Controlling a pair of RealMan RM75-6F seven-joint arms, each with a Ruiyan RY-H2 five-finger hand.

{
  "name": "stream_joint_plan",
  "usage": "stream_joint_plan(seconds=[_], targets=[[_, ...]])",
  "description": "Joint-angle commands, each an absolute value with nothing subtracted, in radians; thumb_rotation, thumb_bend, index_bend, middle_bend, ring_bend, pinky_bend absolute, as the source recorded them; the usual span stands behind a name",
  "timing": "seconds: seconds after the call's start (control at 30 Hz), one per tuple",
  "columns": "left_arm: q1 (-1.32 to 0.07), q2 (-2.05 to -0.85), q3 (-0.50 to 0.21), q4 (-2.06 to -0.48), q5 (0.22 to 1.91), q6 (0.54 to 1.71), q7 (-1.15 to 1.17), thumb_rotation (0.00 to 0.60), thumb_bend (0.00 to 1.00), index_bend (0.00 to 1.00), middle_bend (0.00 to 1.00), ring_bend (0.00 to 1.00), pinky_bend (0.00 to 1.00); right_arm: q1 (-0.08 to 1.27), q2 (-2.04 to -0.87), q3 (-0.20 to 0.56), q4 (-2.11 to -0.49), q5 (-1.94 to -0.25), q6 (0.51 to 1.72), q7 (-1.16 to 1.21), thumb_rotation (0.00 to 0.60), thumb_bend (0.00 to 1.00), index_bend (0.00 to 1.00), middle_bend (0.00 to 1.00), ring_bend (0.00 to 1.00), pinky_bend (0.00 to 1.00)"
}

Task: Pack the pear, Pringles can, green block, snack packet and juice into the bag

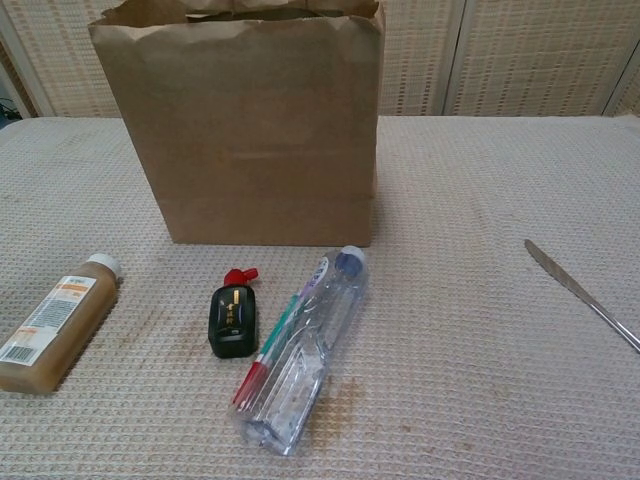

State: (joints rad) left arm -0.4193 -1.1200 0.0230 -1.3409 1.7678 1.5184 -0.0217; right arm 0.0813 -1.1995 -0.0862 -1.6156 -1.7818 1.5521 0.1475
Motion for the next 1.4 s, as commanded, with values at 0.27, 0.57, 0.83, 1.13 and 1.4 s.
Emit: stream_joint_plan(seconds=[0.27,0.57,0.83,1.13,1.4], targets=[[-0.529,-1.260,0.215,-0.816,2.233,1.592,0.188,0.600,0.35,0.00,0.00,0.00,0.03,0.081,-1.204,-0.085,-1.612,-1.783,1.553,0.147,0.600,0.01,0.02,0.12,0.02,0.19],[-0.624,-1.337,0.258,-0.868,2.347,1.522,0.291,0.600,0.35,0.00,0.00,0.00,0.03,0.088,-1.198,-0.087,-1.624,-1.775,1.537,0.163,0.600,0.01,0.02,0.12,0.02,0.19],[-0.703,-1.363,0.240,-0.872,2.314,1.410,0.300,0.600,0.35,0.00,0.00,0.00,0.03,0.090,-1.195,-0.091,-1.623,-1.782,1.538,0.171,0.600,0.01,0.02,0.12,0.02,0.19],[-0.746,-1.398,0.244,-0.824,2.274,1.340,0.288,0.600,0.35,0.00,0.00,0.00,0.03,0.094,-1.188,-0.092,-1.634,-1.772,1.523,0.179,0.600,0.01,0.02,0.12,0.02,0.19],[-0.752,-1.409,0.257,-0.745,2.225,1.314,0.263,0.600,0.35,0.00,0.00,0.00,0.03,0.096,-1.184,-0.092,-1.642,-1.764,1.516,0.183,0.600,0.01,0.02,0.12,0.02,0.19]])
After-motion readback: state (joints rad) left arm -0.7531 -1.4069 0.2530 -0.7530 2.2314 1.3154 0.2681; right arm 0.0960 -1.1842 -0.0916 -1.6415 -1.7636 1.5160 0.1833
